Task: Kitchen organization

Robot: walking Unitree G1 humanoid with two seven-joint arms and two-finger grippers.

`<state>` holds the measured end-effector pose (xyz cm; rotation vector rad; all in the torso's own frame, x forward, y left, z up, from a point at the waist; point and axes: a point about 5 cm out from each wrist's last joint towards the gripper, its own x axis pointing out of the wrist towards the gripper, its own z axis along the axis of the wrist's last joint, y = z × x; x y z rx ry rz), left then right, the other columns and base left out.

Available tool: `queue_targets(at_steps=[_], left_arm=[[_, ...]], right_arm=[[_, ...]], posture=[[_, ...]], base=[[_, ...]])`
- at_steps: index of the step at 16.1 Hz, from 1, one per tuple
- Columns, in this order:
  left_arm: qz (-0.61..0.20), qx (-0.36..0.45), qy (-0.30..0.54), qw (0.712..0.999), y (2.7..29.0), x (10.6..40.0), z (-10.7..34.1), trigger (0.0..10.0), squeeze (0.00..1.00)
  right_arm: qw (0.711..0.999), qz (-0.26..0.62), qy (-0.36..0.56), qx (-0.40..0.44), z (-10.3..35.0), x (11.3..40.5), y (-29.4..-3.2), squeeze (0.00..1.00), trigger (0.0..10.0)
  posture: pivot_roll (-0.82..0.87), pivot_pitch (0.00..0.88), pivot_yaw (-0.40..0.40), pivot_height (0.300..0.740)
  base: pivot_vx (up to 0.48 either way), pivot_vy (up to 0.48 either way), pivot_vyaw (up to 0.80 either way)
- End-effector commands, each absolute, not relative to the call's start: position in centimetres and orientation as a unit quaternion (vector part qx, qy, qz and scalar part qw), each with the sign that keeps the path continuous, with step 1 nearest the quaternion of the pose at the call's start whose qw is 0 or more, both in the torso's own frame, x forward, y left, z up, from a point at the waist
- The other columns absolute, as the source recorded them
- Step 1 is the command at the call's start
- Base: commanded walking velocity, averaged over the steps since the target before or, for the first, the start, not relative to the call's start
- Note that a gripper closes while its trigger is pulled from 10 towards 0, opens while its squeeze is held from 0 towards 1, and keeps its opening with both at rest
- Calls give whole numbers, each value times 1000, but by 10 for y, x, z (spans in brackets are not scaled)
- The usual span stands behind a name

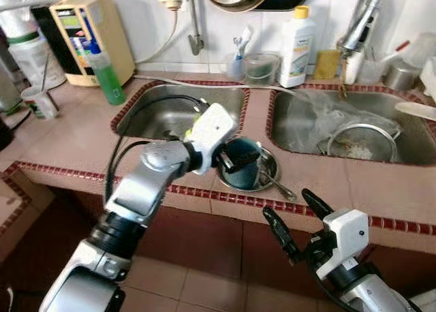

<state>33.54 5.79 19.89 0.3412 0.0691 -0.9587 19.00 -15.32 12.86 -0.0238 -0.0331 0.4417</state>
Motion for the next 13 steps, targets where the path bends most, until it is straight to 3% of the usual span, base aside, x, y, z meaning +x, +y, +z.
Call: queue_targets(at_steps=[1, 5, 13], left_arm=[[-451, 173, 50, 874, 52, 339, 200, 10000, 0], [-464, 163, 29, 870, 46, 338, 207, 10000, 0], [-492, 240, 86, 832, 60, 329, 191, 10000, 0]], right_arm=[[975, 222, -31, -11, 134, 188, -149, 0, 10000], [976, 217, -32, -9, 134, 186, -146, 0, 10000], [976, 217, -32, -12, 133, 185, -145, 0, 10000]], posture=[[-324, 0, 140, 740], [-338, 0, 153, 740], [-327, 0, 152, 740]], base=[[0, 0, 0], [0, 0, 0], [0, 0, 0]])
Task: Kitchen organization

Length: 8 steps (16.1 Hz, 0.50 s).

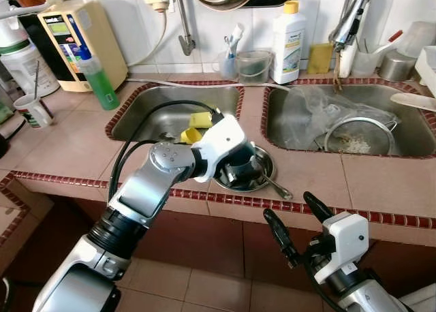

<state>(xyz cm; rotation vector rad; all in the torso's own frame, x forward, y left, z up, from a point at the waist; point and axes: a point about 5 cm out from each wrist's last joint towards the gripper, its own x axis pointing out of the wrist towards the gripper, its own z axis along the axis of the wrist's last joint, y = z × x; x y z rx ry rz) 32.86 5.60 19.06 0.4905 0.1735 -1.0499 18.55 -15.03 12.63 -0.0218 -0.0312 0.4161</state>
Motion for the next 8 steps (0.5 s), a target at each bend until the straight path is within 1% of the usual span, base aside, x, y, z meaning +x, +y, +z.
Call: queue_targets(at_steps=[1, 2, 5, 8], left_arm=[[-489, 250, 97, 830, 61, 328, 188, 10000, 0], [-484, 253, 106, 831, 62, 328, 187, 10000, 0], [-484, 277, 118, 821, 60, 327, 186, 10000, 0], [-494, 280, 117, 815, 57, 323, 188, 10000, 0]], right_arm=[[976, 217, -32, -12, 133, 185, -145, 0, 10000], [976, 216, -32, -12, 133, 185, -145, 0, 10000], [976, 214, -33, -11, 134, 185, -145, 0, 10000], [977, 209, -34, -11, 134, 186, -146, 0, 10000]], posture=[[-327, 0, 152, 740], [-326, 0, 153, 740], [-329, 0, 157, 740], [-329, 0, 159, 740]], base=[[0, 0, 0], [0, 0, 0], [0, 0, 0], [0, 0, 0]])
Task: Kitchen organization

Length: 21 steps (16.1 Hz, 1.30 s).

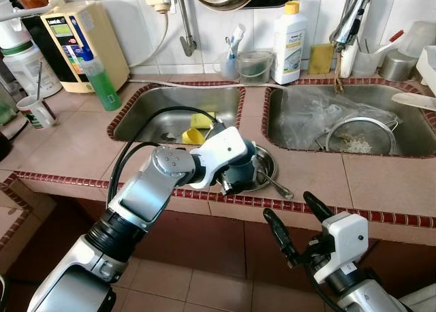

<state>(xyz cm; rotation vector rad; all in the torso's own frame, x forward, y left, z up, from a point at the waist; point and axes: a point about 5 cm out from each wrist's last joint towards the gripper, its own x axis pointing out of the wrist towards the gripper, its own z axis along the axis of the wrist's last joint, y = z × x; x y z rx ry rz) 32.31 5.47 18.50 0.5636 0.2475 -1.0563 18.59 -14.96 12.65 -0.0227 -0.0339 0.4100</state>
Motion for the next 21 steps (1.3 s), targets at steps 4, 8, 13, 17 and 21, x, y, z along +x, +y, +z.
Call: queue_targets(at_steps=[4, 8, 13, 17, 21], left_arm=[[-519, 300, 100, 794, 46, 318, 196, 0, 0], [-537, 329, 92, 771, 34, 315, 202, 0, 0], [-536, 346, 105, 763, 25, 318, 200, 0, 0], [-537, 360, 115, 754, 22, 318, 196, 10000, 0], [-525, 362, 124, 760, 22, 322, 196, 10000, 0]], right_arm=[[978, 206, -37, -9, 134, 188, -145, 0, 10000], [978, 203, -43, -5, 135, 191, -142, 0, 10000], [980, 193, -45, 1, 134, 190, -139, 0, 10000], [981, 188, -45, 3, 134, 188, -138, 0, 10000], [981, 186, -46, 7, 135, 188, -137, 0, 10000]], posture=[[-314, 0, 165, 740], [-316, 0, 179, 740], [-326, 0, 203, 740], [-330, 6, 211, 740], [-323, 7, 208, 740]], base=[[0, 0, 0], [0, 0, 0], [0, 0, 0], [0, 0, 0], [0, 0, 0]])
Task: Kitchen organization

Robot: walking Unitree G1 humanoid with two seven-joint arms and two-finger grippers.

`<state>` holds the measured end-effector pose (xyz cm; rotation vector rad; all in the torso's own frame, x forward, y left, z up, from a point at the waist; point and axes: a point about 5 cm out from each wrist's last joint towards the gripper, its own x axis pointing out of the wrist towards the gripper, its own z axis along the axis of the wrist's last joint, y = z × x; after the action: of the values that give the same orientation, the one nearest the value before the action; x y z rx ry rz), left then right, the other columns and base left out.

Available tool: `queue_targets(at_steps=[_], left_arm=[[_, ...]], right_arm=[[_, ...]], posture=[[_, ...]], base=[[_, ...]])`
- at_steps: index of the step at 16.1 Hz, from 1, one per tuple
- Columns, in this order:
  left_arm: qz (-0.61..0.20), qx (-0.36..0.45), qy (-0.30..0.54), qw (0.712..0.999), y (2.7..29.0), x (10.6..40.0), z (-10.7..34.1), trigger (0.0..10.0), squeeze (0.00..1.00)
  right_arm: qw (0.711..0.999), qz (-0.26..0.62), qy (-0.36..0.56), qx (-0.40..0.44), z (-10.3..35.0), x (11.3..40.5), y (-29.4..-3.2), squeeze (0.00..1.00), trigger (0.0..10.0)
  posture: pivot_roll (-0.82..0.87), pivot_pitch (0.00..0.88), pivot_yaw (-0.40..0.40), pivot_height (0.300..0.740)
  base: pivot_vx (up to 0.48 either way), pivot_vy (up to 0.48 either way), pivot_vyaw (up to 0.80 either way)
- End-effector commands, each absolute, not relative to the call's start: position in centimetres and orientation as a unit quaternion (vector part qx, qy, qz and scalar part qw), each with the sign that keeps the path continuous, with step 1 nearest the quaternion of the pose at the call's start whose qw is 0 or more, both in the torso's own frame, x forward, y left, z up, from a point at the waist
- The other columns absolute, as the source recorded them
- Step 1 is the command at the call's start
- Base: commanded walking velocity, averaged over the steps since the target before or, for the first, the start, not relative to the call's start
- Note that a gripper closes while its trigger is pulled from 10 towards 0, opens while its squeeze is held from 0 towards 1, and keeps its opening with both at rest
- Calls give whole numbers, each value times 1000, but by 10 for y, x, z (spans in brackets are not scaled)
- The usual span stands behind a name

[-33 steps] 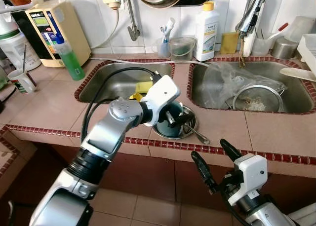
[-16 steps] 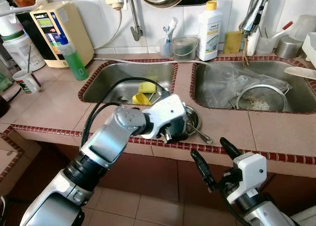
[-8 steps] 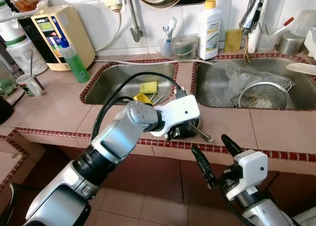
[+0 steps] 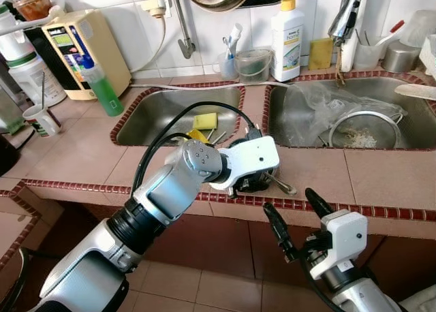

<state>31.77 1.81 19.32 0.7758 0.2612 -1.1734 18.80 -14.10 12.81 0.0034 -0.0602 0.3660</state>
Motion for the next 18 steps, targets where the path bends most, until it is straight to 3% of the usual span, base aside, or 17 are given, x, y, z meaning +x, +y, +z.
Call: queue_targets(at_steps=[1, 2, 3, 4, 5, 18], left_arm=[[-525, 360, 123, 762, 22, 322, 197, 10000, 0], [-523, 359, 123, 763, 23, 323, 197, 10000, 0], [-522, 359, 125, 764, 23, 323, 197, 9098, 0], [-521, 359, 125, 764, 24, 323, 197, 4863, 0], [-520, 357, 126, 766, 26, 323, 198, 0, 0], [-528, 352, 129, 762, 25, 318, 196, 0, 0]], right_arm=[[981, 187, -47, 8, 135, 188, -136, 0, 10000], [981, 187, -47, 7, 135, 188, -136, 0, 10000], [981, 187, -47, 7, 135, 188, -136, 0, 10000], [981, 188, -47, 8, 135, 188, -136, 0, 10000], [981, 189, -47, 10, 135, 188, -135, 0, 10000], [979, 197, -46, 15, 134, 186, -132, 0, 10000]], posture=[[-323, 7, 208, 740], [-323, 7, 208, 740], [-323, 7, 208, 740], [-316, 9, 205, 740], [-313, 13, 205, 740], [-311, 3, 202, 740]], base=[[0, 0, 0], [0, 0, 0], [0, 0, 0], [0, 0, 0], [0, 0, 0], [0, 0, 0]])
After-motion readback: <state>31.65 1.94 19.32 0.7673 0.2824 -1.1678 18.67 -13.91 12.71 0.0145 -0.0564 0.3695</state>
